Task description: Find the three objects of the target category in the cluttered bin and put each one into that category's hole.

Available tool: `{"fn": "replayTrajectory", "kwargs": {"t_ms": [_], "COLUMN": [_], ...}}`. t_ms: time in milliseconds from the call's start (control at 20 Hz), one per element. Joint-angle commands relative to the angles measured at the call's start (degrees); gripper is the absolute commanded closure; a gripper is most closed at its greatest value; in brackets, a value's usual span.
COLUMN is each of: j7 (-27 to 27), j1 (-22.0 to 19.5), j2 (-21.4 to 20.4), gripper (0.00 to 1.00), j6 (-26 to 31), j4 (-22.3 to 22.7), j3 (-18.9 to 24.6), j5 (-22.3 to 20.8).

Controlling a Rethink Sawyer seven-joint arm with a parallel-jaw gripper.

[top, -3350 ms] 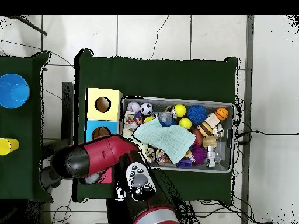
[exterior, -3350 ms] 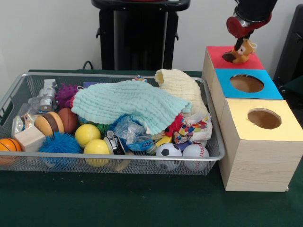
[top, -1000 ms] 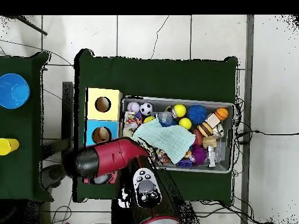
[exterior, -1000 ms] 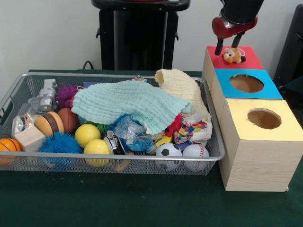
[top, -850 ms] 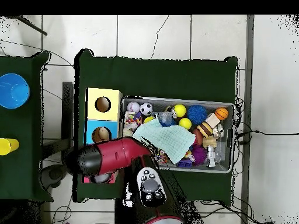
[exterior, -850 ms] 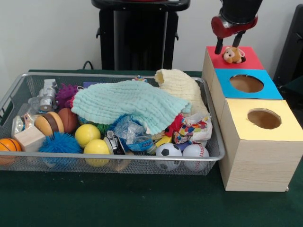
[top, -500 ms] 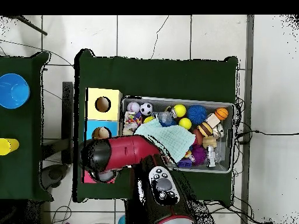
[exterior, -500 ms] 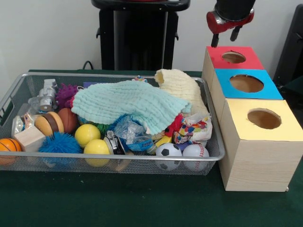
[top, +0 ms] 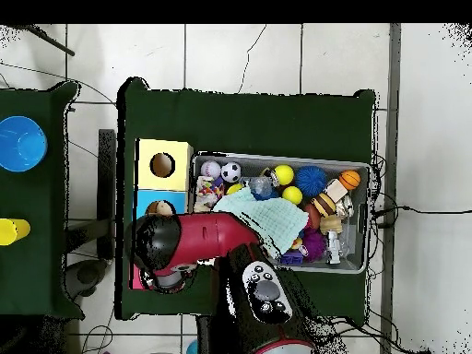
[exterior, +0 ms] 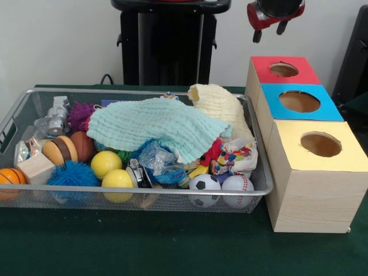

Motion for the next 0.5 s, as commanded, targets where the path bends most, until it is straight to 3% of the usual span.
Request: {"fn": "replayTrajectory", "kwargs": {"t_ms": [50, 200, 500], "j7": [1.91, 1.46, 0.24], "j1": [-1.35, -1.45, -1.73], "j2": [0.99, 0.98, 0.67], "gripper": [0.00, 0.00, 0.00], "j6": [3.19, 3.06, -2.50], "j4": [-1.24, -1.85, -5.02], "j3": [3.87, 3.07, -0.62], "j5": [1.99, 0.18, -8.20]}}
